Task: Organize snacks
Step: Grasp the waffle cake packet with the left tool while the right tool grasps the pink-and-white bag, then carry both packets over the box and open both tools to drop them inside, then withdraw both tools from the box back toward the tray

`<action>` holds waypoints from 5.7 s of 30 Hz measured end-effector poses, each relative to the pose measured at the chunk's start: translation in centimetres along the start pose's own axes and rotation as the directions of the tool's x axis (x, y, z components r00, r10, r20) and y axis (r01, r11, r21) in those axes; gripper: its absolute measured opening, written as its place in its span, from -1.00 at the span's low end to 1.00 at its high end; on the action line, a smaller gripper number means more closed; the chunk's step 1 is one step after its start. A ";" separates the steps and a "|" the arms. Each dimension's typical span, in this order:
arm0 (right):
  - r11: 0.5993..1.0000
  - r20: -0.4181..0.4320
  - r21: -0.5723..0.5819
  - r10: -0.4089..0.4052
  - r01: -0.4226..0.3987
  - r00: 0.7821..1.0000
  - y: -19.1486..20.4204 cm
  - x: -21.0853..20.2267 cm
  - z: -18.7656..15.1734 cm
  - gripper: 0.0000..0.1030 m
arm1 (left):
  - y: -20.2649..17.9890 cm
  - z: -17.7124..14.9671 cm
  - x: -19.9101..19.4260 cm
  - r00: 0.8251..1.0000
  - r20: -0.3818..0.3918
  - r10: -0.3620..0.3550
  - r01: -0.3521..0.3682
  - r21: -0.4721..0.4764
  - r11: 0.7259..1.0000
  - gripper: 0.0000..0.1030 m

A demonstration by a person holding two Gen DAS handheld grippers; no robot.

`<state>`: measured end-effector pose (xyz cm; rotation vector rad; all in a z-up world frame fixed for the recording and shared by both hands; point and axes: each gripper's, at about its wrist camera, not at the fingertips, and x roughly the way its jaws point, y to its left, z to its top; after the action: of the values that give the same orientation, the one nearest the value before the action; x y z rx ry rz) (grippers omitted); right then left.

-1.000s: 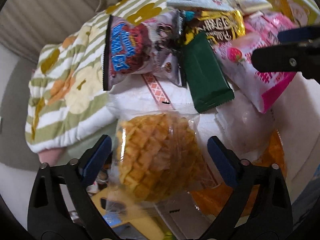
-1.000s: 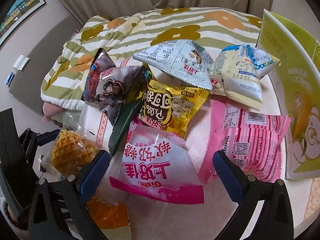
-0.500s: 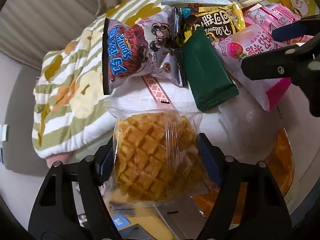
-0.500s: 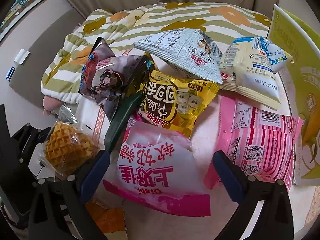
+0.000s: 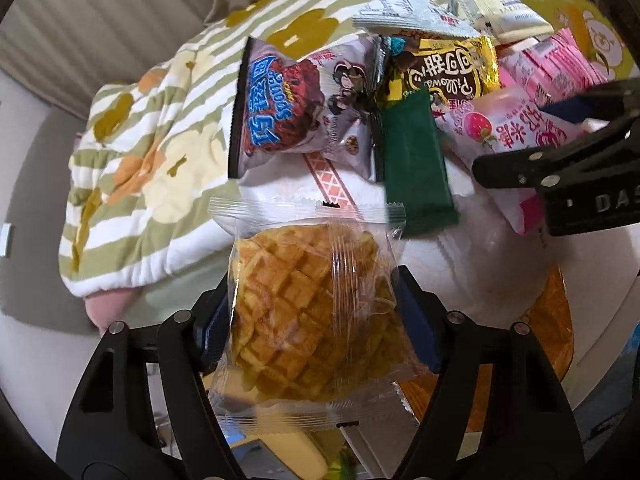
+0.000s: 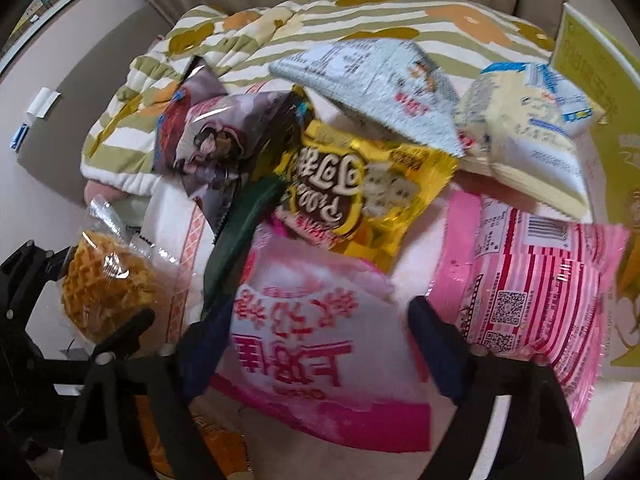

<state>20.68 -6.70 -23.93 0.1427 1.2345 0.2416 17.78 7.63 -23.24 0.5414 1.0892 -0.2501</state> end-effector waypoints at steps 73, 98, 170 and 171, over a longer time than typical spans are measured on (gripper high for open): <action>0.989 0.292 0.131 -0.100 0.064 0.951 -35.2 -23.0 6.5 0.12 | -24.8 37.3 -6.5 0.943 0.140 -0.303 0.318 -0.100 0.943 0.36; 0.977 0.210 0.195 -0.122 0.081 0.970 -37.3 -20.4 7.3 0.12 | -25.4 35.6 -7.8 0.957 0.137 -0.257 0.261 -0.011 0.965 0.91; 0.996 0.271 -0.089 0.043 -0.019 0.962 -7.0 -19.8 -2.0 0.97 | 1.8 -1.0 -14.7 0.989 0.075 -0.125 0.143 -0.350 0.926 0.91; 0.995 0.261 -0.093 0.053 -0.030 0.964 -6.2 -19.1 -2.3 0.97 | 1.7 -1.6 -14.1 0.989 0.059 -0.138 0.150 -0.311 0.939 0.91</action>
<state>13.29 -17.67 -8.66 0.1200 0.9549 0.3030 10.92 8.99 -10.77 0.1706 1.1089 -0.2073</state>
